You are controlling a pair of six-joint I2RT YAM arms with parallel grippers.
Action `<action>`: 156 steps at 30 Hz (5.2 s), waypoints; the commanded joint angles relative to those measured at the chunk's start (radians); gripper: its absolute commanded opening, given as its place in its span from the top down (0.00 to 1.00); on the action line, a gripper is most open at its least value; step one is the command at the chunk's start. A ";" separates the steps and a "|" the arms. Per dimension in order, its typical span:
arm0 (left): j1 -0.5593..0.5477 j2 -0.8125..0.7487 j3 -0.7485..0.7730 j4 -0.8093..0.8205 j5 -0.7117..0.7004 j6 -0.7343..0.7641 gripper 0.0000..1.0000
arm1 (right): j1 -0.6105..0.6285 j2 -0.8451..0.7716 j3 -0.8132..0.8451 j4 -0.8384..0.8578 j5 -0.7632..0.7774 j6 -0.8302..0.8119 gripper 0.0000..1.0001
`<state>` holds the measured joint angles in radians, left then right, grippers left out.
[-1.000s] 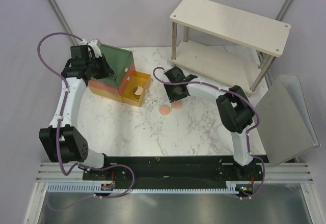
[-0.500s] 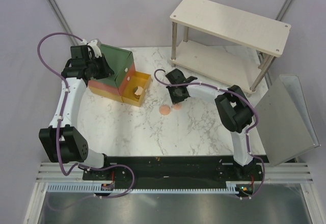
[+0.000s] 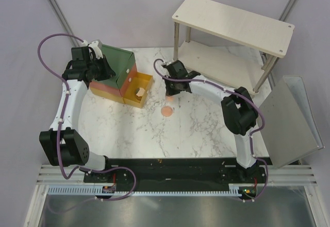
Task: Organize the makeup
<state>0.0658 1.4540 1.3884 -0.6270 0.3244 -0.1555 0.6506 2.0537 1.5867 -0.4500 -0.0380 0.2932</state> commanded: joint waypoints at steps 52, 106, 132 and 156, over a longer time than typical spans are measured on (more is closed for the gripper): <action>0.002 0.026 -0.074 -0.112 0.011 0.008 0.82 | 0.098 -0.112 -0.137 -0.006 0.032 -0.036 0.40; 0.002 0.011 -0.095 -0.111 -0.004 0.016 0.82 | 0.083 0.233 0.577 0.037 -0.143 0.083 0.95; 0.002 0.011 -0.095 -0.112 -0.005 0.017 0.81 | 0.015 0.138 0.325 0.154 -0.204 0.158 0.69; 0.002 0.006 -0.101 -0.112 0.001 0.011 0.81 | -0.025 0.284 0.188 0.367 -0.470 0.356 0.92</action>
<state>0.0662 1.4330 1.3430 -0.5694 0.3454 -0.1555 0.6296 2.2955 1.7161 -0.1265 -0.4797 0.6094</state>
